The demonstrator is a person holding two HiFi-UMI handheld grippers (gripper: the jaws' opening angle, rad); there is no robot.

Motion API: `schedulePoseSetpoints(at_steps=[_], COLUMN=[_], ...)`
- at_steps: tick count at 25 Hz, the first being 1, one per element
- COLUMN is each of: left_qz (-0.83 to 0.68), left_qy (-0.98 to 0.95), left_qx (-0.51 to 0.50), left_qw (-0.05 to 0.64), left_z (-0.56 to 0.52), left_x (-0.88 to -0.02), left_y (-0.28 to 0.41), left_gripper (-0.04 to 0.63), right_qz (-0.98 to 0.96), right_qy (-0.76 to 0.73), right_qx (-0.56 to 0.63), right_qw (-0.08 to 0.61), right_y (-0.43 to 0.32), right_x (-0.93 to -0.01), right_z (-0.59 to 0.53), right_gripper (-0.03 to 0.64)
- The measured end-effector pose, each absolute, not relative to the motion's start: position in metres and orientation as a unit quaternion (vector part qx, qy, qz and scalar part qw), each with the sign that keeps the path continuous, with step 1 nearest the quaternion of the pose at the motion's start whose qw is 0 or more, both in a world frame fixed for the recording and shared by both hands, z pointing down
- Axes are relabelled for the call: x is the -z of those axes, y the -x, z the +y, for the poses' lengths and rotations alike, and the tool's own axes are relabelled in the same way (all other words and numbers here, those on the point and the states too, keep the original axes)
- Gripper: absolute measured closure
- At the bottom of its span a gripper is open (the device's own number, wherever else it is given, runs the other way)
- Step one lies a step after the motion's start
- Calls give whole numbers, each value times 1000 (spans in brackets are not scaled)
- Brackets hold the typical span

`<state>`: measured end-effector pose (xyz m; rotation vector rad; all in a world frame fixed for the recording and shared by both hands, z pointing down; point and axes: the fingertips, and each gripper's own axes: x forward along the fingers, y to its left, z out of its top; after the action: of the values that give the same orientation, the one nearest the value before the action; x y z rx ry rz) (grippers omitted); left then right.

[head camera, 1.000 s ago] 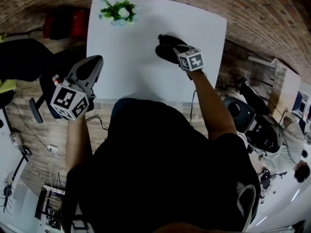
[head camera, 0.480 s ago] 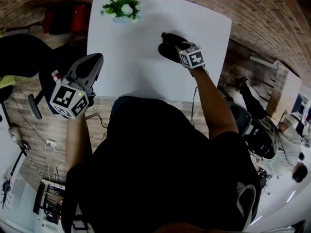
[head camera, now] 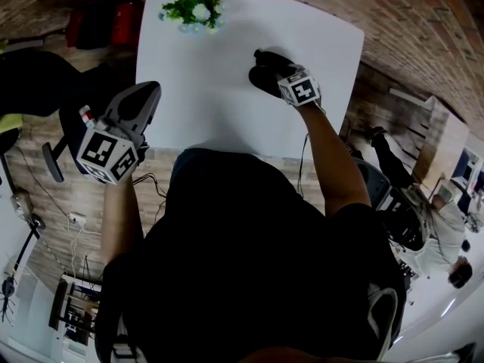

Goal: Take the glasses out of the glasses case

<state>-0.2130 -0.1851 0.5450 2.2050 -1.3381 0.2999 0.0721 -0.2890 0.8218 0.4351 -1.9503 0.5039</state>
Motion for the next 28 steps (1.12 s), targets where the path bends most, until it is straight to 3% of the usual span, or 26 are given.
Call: schedulePoseSetpoints(at_steps=[28], left_qz=[-504], left_qy=[-812], left_qx=[-104], left_qw=[275], left_z=[-182], left_x=[-546], left_y=[222], left_gripper=[578], right_qz=[-802], right_qy=[-120], right_qx=[-136], right_qw=[569], right_y=[-68], right_x=[-828], right_z=[-287], right_gripper=[584])
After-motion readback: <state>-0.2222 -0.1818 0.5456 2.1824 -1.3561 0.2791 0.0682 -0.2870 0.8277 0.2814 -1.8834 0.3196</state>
